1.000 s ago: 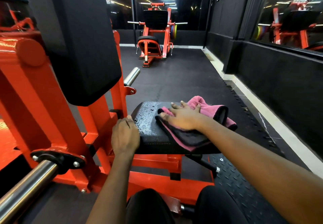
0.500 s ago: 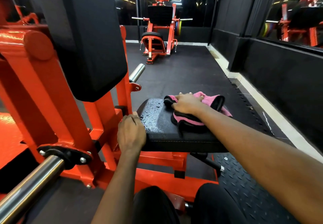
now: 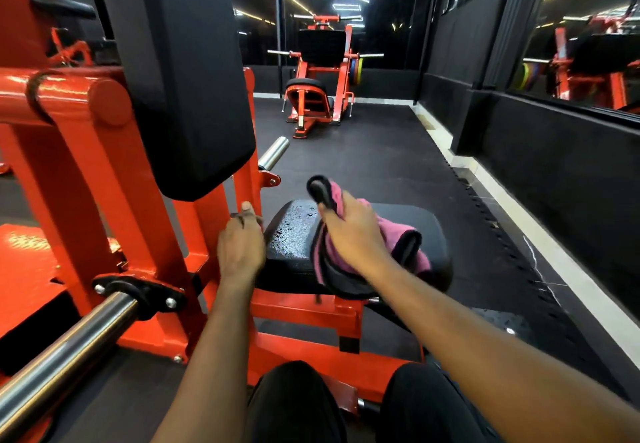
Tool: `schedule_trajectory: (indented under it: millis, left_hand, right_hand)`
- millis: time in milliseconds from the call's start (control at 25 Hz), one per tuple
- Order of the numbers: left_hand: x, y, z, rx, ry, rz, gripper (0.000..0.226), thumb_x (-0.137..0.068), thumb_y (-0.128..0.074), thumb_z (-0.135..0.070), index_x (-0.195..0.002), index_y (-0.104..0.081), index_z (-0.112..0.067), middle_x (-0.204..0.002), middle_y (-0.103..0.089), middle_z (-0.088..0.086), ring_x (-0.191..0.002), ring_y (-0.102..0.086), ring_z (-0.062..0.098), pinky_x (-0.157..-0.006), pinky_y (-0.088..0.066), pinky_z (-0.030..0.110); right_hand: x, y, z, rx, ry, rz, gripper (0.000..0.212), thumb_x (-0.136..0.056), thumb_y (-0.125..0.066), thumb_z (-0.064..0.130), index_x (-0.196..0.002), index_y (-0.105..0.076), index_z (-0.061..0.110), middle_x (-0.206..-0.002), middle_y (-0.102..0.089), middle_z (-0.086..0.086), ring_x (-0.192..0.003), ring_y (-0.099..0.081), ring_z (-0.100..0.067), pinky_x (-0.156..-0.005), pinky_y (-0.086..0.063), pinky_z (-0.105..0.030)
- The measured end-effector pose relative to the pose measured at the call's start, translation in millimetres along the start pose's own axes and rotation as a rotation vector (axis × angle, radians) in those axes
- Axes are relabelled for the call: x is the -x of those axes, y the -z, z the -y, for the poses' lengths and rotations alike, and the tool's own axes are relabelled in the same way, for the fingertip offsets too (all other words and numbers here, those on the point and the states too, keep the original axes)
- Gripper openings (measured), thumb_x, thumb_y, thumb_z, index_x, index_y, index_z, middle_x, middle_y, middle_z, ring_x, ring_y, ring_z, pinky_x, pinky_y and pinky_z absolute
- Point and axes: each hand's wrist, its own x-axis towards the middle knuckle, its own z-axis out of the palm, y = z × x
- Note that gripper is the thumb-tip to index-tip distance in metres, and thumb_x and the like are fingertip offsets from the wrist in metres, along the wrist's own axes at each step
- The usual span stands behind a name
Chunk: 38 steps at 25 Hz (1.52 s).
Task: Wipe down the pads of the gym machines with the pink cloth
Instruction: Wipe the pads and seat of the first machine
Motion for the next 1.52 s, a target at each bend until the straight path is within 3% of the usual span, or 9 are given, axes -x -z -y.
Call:
schedule_trajectory:
  millis: [160,320,480,600,720,960,1200,1440,1520]
  left_hand:
    - [0,13,-36,0.094,-0.02,-0.137,0.079,-0.085,-0.014,-0.069,-0.094,-0.07,-0.014,-0.103,-0.07,0.019,-0.105,-0.061,0.041,-0.097,-0.046,0.051]
    - [20,-5,-57,-0.359,0.031,0.054,0.053,-0.102,-0.027,-0.05,-0.126,-0.057,-0.013,-0.136,-0.054,0.022,-0.128,-0.045,0.042,-0.105,-0.035,0.052]
    - [70,-63,-82,-0.653,0.048,0.264,0.077,-0.088,-0.03,-0.075,-0.145,-0.043,-0.025,-0.159,-0.021,0.023,-0.146,-0.007,0.047,-0.106,0.004,0.078]
    - [93,-91,-85,-0.744,-0.012,0.328,0.103,-0.07,-0.033,-0.092,-0.153,-0.029,-0.031,-0.164,-0.003,0.022,-0.145,0.021,0.049,-0.092,0.025,0.079]
    - [88,-82,-69,-0.767,-0.059,0.271,0.082,-0.081,-0.034,-0.079,-0.153,-0.023,-0.042,-0.166,-0.001,0.015,-0.148,0.019,0.043,-0.099,0.019,0.08]
    - [65,-40,-29,-0.61,0.035,0.178,0.057,-0.086,-0.041,-0.058,-0.142,-0.039,-0.051,-0.164,-0.013,-0.001,-0.151,-0.001,0.034,-0.105,-0.005,0.08]
    - [-13,-52,-59,-0.7,-0.003,0.403,0.042,-0.096,-0.04,-0.045,-0.135,-0.055,-0.039,-0.146,-0.05,0.009,-0.13,-0.044,0.034,-0.103,-0.033,0.039]
    - [9,-32,-20,-0.714,-0.006,0.449,0.075,-0.078,-0.036,-0.076,-0.148,-0.018,-0.057,-0.166,-0.01,0.004,-0.148,-0.02,0.038,-0.115,-0.023,0.061]
    - [38,-26,-8,-0.673,-0.064,0.35,0.069,-0.081,-0.041,-0.072,-0.145,-0.02,-0.058,-0.163,-0.015,0.005,-0.147,-0.018,0.037,-0.112,-0.024,0.064]
  right_hand:
    - [-21,-19,40,-0.096,-0.209,0.162,0.07,-0.096,-0.038,0.07,-0.134,-0.055,0.013,-0.133,-0.06,-0.014,-0.121,-0.054,-0.031,-0.107,-0.04,-0.042]
    - [-49,42,0,0.034,-0.341,-0.02,0.052,-0.098,-0.04,0.063,-0.097,-0.069,0.019,-0.118,-0.068,-0.015,-0.111,-0.064,-0.032,-0.099,-0.049,-0.039]
    - [-39,69,-63,0.571,-0.589,0.023,0.045,-0.092,-0.05,0.043,-0.131,-0.059,0.024,-0.14,-0.056,-0.013,-0.136,-0.043,-0.035,-0.116,-0.025,-0.054]
    - [-27,68,-82,0.539,-0.581,0.067,0.046,-0.096,-0.045,0.044,-0.14,-0.047,0.032,-0.156,-0.035,-0.012,-0.137,-0.041,-0.04,-0.108,-0.034,-0.055]
    - [-23,68,-88,0.545,-0.542,0.088,0.05,-0.103,-0.034,0.048,-0.151,-0.035,0.034,-0.167,-0.015,-0.009,-0.138,-0.041,-0.044,-0.104,-0.041,-0.049]
    - [-19,70,-92,0.57,-0.528,0.07,0.051,-0.105,-0.03,0.049,-0.155,-0.029,0.039,-0.169,-0.009,-0.005,-0.139,-0.042,-0.042,-0.105,-0.041,-0.048]
    - [-19,65,-86,0.658,-0.516,0.074,0.052,-0.106,-0.027,0.047,-0.156,-0.027,0.037,-0.168,-0.01,-0.011,-0.136,-0.046,-0.041,-0.101,-0.042,-0.045]
    - [-17,68,-84,0.676,-0.509,0.113,0.053,-0.106,-0.024,0.047,-0.158,-0.021,0.038,-0.169,-0.006,-0.012,-0.136,-0.046,-0.041,-0.098,-0.043,-0.044]
    - [-18,66,-83,0.687,-0.513,0.102,0.053,-0.106,-0.024,0.047,-0.158,-0.02,0.038,-0.169,-0.006,-0.012,-0.134,-0.047,-0.042,-0.096,-0.043,-0.044]
